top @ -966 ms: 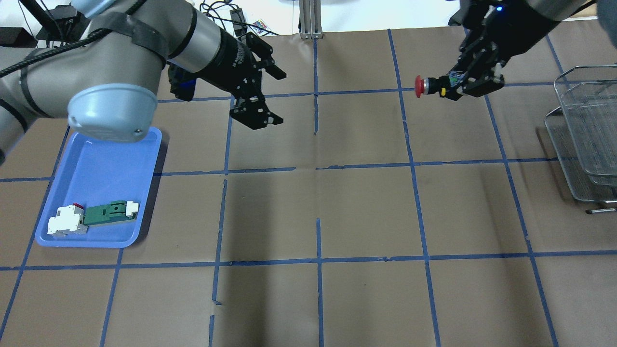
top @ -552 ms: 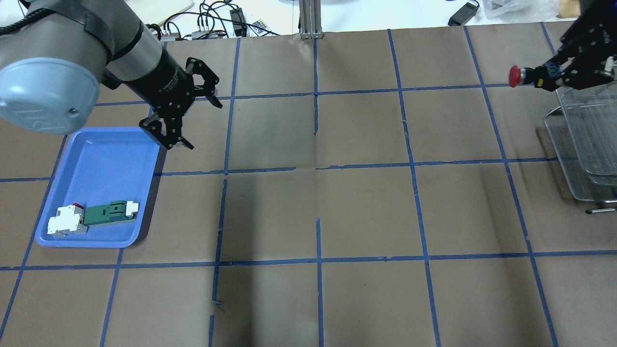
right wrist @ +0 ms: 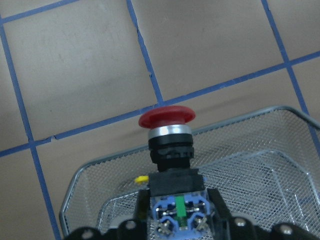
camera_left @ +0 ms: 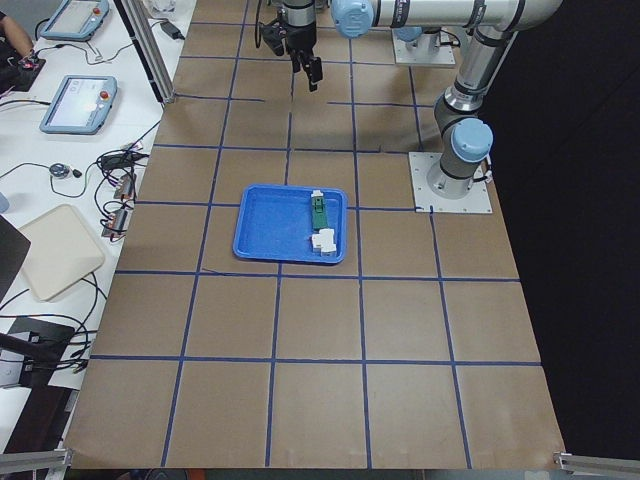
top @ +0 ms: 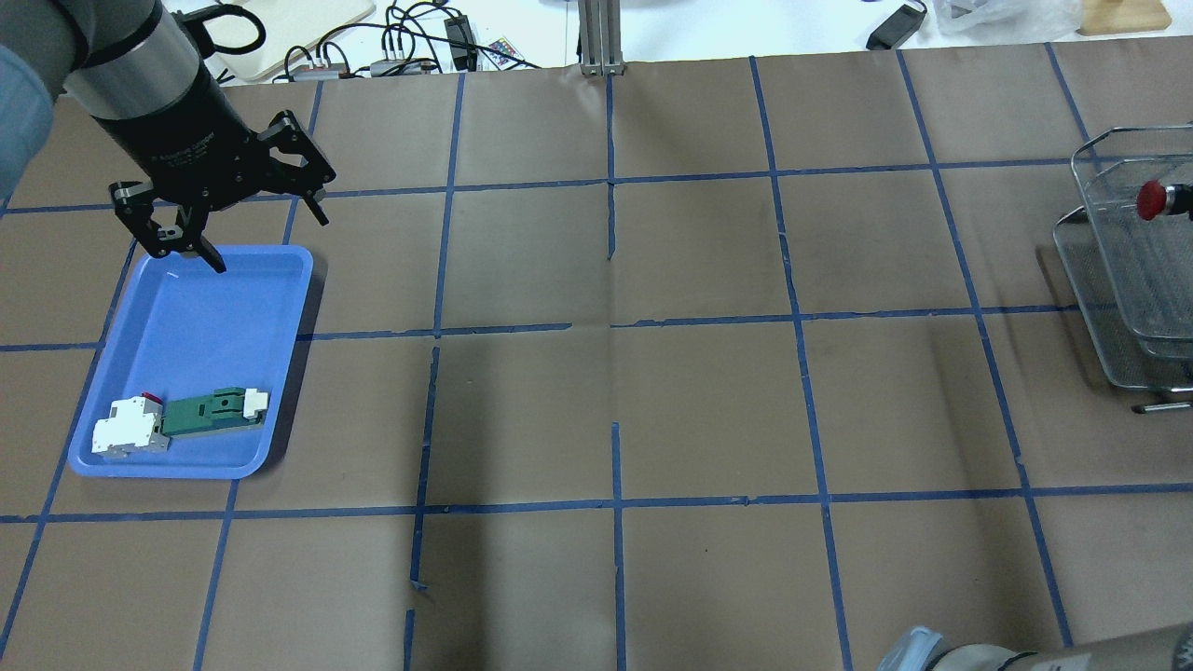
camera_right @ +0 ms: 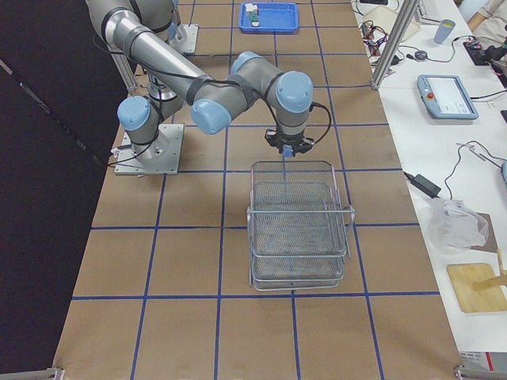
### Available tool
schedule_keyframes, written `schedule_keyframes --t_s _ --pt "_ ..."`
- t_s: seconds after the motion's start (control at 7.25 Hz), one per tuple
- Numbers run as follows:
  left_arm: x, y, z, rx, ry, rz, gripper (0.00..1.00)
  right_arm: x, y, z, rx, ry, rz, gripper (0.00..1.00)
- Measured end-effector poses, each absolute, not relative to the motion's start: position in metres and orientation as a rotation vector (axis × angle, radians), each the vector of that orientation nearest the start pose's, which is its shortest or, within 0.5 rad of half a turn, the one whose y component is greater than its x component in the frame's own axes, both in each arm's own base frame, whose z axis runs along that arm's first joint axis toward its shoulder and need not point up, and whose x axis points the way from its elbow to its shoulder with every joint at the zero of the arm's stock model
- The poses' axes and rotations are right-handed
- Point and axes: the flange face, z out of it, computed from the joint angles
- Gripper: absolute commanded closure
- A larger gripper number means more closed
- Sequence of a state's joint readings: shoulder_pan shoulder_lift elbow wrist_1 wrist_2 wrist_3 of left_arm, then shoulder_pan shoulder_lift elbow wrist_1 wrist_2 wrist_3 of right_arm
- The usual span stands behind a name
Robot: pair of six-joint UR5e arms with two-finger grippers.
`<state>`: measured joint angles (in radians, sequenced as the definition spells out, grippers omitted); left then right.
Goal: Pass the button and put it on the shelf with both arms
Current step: 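Carry the button into the basket with the right gripper while the left withdraws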
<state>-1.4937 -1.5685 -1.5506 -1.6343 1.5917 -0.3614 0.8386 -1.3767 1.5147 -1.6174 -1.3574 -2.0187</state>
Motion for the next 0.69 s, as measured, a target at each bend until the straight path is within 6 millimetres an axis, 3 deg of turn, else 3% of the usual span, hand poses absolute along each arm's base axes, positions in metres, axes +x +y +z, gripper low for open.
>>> schedule_keyframes --t_s 0.14,0.41,0.55,0.69 --pt "-0.095 -0.492 0.499 -0.445 3.087 0.045 0.0 -0.277 -0.52 0.406 -1.785 2.402 -0.29 0.82" --pt "-0.098 -0.486 0.497 -0.232 3.13 0.055 0.0 -0.3 -0.525 0.386 -1.785 2.414 -0.296 0.76" --pt "-0.102 -0.486 0.495 -0.193 3.153 0.068 0.0 -0.31 -0.528 0.374 -1.779 2.423 -0.299 0.55" --pt "-0.108 -0.484 0.497 -0.163 3.166 0.074 0.0 -0.316 -0.531 0.362 -1.763 2.425 -0.295 0.01"
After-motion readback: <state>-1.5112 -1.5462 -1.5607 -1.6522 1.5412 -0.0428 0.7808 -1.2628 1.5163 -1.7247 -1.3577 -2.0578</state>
